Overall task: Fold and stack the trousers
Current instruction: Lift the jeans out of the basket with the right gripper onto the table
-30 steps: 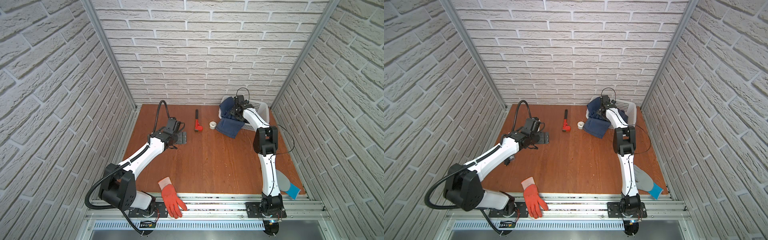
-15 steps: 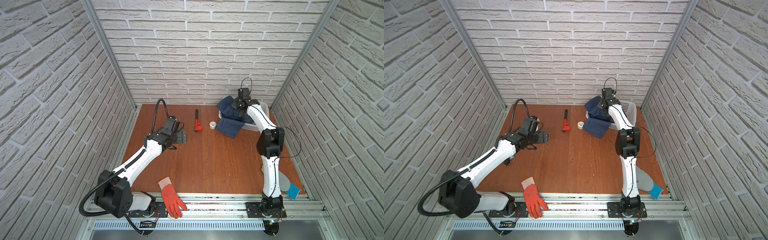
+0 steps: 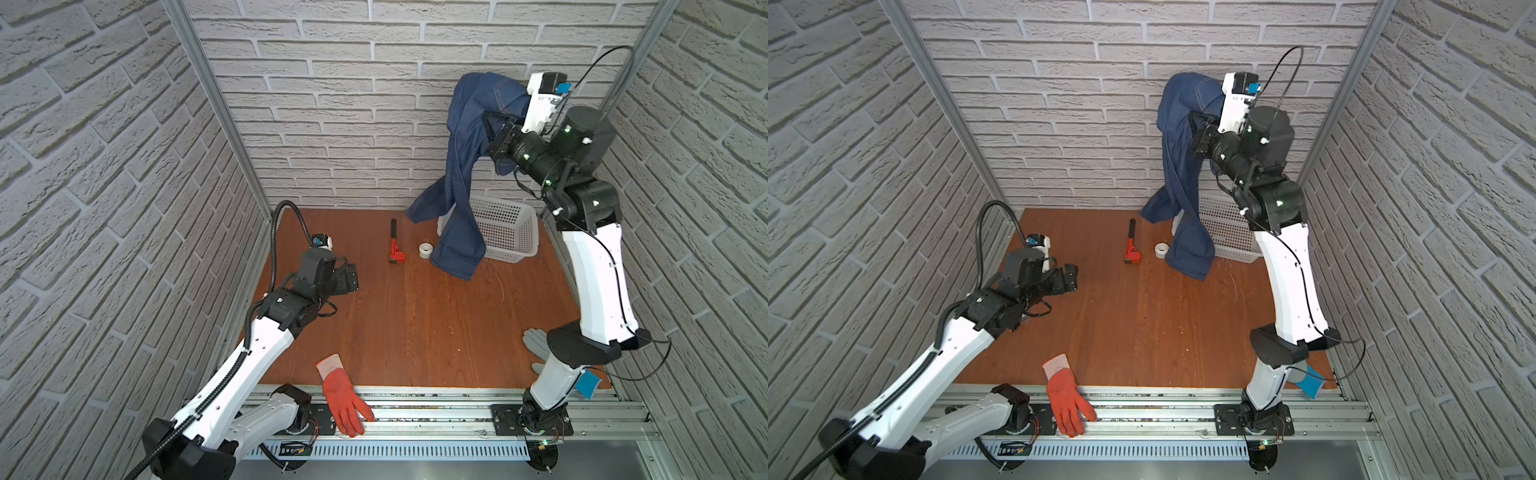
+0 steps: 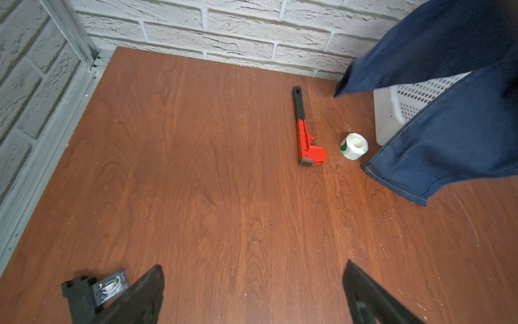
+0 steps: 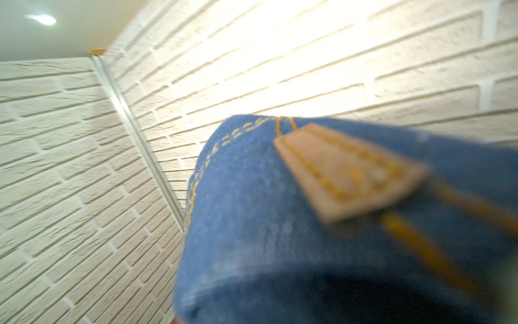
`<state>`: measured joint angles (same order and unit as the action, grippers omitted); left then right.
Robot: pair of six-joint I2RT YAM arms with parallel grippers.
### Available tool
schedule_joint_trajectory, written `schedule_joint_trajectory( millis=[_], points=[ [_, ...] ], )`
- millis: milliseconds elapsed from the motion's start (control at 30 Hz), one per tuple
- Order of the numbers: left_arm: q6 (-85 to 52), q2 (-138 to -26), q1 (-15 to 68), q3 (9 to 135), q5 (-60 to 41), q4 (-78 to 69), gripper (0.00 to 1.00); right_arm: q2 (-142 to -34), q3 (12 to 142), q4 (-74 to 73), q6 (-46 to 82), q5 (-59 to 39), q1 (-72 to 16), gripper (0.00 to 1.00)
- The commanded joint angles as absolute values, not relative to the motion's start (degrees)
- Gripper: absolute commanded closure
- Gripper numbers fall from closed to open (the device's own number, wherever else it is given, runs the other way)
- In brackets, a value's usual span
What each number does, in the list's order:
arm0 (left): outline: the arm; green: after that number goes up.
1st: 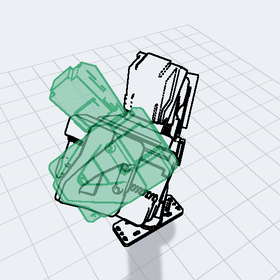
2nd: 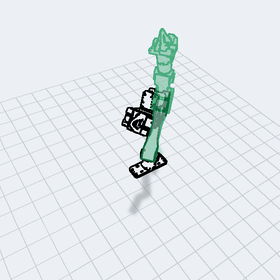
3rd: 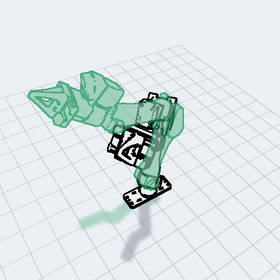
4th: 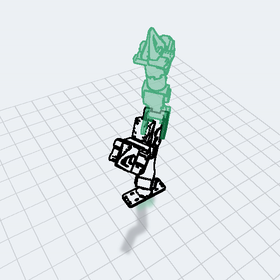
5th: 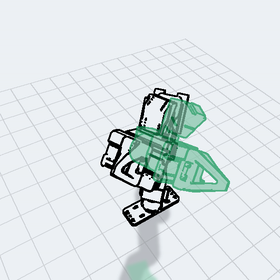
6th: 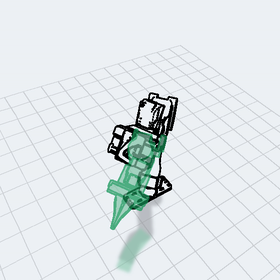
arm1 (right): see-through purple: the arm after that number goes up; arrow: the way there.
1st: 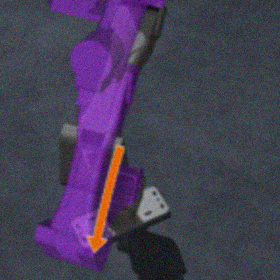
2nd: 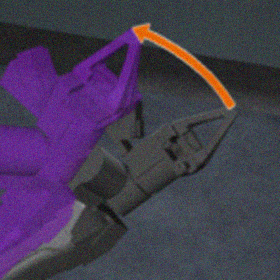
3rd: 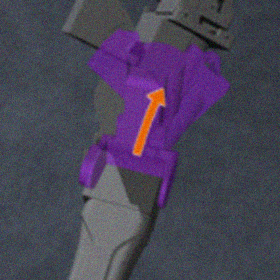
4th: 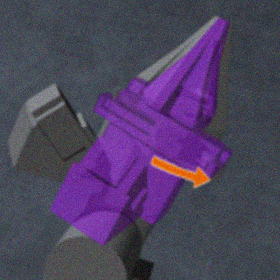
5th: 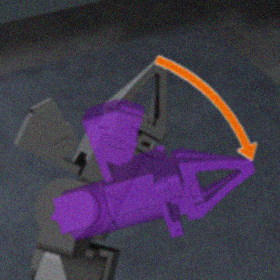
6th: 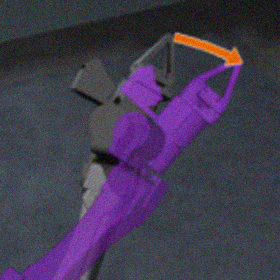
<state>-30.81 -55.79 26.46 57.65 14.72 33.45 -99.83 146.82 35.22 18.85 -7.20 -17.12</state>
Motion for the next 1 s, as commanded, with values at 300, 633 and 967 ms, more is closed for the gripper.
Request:
schedule_joint_trajectory(
  millis=[300,633,967],
  points=[
    [-33.18,-46.25,26.86,55.31,18.41,40.54,0.02,-92.73,135.40,45.25,9.33,-9.60,-26.48,0.94],
    [-34.68,-42.65,26.85,55.53,18.40,42.00,0.02,-98.05,142.92,41.45,15.14,-9.06,-39.24,0.94],
    [-34.80,-38.43,26.79,59.28,21.53,46.38,0.02,-99.17,147.08,30.52,24.45,-7.14,-44.56,0.94]
  ],
)
